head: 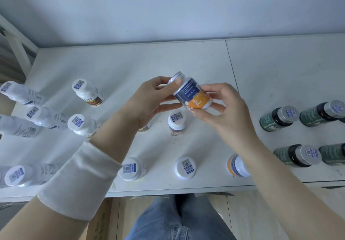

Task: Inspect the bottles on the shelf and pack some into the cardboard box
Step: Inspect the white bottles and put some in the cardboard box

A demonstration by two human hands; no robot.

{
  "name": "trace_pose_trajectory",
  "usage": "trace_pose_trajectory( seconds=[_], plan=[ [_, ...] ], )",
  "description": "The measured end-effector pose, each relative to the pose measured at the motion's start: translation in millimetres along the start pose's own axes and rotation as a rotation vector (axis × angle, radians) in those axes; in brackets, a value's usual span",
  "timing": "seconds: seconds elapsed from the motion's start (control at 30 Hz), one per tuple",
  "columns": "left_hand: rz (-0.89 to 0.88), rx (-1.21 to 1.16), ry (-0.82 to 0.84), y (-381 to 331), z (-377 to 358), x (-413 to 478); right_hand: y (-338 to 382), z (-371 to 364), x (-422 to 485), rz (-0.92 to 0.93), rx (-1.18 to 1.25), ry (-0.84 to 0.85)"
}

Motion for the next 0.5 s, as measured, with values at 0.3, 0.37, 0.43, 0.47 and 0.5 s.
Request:
trace_pose_trajectory(
  seconds=[0.3,0.37,0.43,0.47,0.5],
  plan=[
    [-0.214,-0.232,0.132,10,0,-39,13,-3,-29,-0.020,0.370,-0.077],
    [-0.212,-0.246,0.092,15,-1,-44,24,-3,-34,0.148,0.202,-0.078],
    [-0.252,-0.247,0.073,17,0,-49,29,-5,-41,0.228,0.132,-0.060],
    [-0.278,-0.252,0.088,17,0,-51,29,-6,-44,0.203,0.182,-0.053],
    [-0.302,-0.265,0.116,17,-1,-54,30,-8,-46,0.142,0.277,-0.050]
  ],
)
Point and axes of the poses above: each hand's wrist, its own x-axis towards the middle knuckle, its own z-axis out of the back of the hand, y = z × x, the point moved 6 cm from there along x, towards the middle knuckle, and after that the axes turned 14 degrees about z, right-handed, at the moved point
